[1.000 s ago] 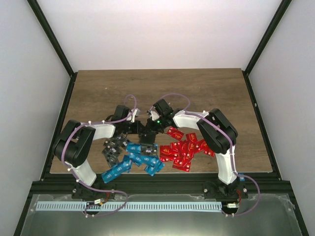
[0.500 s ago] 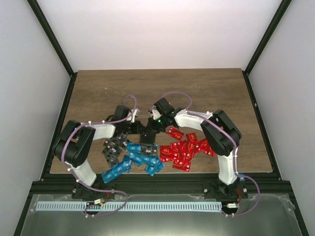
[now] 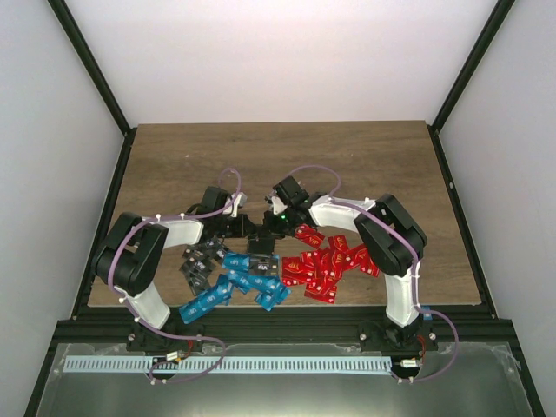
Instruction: Put the credit cards into the card holder
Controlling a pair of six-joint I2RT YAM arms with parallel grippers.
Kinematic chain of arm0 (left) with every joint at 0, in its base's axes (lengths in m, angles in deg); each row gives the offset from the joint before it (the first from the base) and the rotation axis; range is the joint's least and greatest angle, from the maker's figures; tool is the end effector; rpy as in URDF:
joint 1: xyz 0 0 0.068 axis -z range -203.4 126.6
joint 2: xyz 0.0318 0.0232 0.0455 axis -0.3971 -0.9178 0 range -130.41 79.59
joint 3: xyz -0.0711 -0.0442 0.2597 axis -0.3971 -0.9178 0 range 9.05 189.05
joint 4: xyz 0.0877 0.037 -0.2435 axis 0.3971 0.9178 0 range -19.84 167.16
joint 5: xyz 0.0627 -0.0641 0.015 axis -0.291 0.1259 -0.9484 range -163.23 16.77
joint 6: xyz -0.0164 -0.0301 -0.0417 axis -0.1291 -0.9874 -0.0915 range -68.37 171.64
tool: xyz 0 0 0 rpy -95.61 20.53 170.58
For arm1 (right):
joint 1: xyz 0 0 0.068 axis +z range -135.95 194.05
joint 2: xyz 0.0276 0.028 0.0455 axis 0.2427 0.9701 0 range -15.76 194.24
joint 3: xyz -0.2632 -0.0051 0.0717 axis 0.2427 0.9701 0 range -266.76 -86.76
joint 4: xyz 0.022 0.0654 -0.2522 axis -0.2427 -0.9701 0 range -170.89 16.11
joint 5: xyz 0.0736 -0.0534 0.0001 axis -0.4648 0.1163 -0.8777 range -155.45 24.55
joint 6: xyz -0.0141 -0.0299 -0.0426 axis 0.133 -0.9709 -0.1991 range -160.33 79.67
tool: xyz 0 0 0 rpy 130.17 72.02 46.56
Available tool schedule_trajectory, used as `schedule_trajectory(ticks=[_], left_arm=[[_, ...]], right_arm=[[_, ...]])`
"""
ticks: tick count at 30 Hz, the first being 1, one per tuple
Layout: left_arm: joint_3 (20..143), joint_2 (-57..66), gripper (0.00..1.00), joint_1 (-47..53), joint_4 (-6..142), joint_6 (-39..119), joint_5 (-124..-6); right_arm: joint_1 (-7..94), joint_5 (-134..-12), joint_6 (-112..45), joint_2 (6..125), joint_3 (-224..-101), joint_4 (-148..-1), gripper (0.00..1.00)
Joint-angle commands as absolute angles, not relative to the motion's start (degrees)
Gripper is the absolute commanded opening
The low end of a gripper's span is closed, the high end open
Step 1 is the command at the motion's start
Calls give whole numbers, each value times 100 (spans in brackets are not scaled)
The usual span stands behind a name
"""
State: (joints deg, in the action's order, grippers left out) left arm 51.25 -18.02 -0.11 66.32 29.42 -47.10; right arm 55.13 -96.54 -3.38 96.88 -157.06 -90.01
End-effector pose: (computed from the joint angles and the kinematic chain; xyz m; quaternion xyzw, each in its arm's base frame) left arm 0.2779 -0.1367 0.1246 0.0830 0.9191 -0.3208 0.2131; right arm 0.2879 0.2752 0.1474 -0.1062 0.9239 0.3652 0.0411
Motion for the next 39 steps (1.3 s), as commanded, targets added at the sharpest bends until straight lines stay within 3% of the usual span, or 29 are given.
schedule_trajectory(ticks=[1,39], left_arm=[[5054,-1772,8,6,6800,3036,-4747],[5301,-1310,7,48,7129,2993,-4876]], right_arm=[[5557,-9473,-321,9571,-15673,-9024,1],[5562,-9793,-258,9604,-14907,-8703,1]])
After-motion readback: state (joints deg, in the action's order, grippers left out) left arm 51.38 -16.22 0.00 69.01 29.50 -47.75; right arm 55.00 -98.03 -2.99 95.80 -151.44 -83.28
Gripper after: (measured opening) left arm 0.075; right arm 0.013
